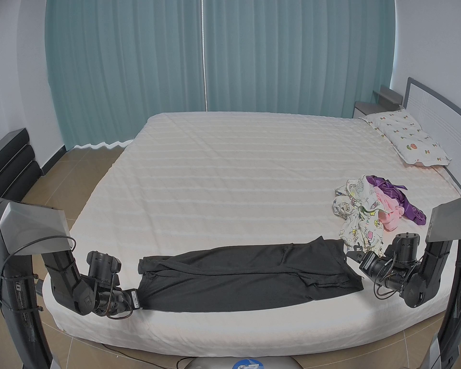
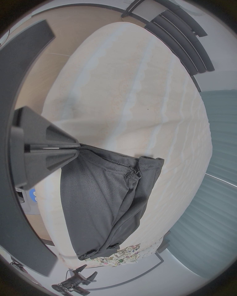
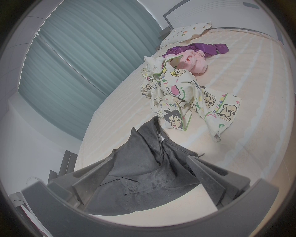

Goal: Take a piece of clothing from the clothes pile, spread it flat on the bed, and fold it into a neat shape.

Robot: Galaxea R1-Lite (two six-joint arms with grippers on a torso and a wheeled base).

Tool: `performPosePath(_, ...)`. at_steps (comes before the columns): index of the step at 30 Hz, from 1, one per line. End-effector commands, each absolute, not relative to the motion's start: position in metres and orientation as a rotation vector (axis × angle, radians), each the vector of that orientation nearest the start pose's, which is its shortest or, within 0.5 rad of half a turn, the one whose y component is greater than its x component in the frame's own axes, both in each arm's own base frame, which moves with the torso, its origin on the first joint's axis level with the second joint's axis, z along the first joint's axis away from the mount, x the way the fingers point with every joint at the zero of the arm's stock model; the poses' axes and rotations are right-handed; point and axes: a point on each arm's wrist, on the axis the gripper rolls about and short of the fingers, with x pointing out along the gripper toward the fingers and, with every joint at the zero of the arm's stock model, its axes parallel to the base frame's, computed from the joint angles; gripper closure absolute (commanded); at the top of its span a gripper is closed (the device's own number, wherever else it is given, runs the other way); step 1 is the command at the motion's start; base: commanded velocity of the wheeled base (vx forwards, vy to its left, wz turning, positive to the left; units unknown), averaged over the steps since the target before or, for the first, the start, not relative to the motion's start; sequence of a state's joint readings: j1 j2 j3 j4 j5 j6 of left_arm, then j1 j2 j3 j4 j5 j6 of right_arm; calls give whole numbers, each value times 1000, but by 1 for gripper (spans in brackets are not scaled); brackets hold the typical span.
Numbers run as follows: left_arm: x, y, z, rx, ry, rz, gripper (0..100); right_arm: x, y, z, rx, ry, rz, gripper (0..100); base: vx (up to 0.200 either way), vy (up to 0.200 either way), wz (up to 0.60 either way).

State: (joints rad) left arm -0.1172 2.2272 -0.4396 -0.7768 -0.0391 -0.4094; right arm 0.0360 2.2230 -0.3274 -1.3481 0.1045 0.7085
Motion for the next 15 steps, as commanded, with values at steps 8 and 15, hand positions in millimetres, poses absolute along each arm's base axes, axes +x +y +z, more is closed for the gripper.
performPosePath(8, 255, -30, -37, -334, 1068, 84, 0, 282, 12, -5, 706, 585, -68, 0, 0, 0, 0)
performPosePath(15, 260, -18, -26, -370, 1010, 114, 0, 277, 8, -5, 714, 589, -84, 0, 0, 0, 0)
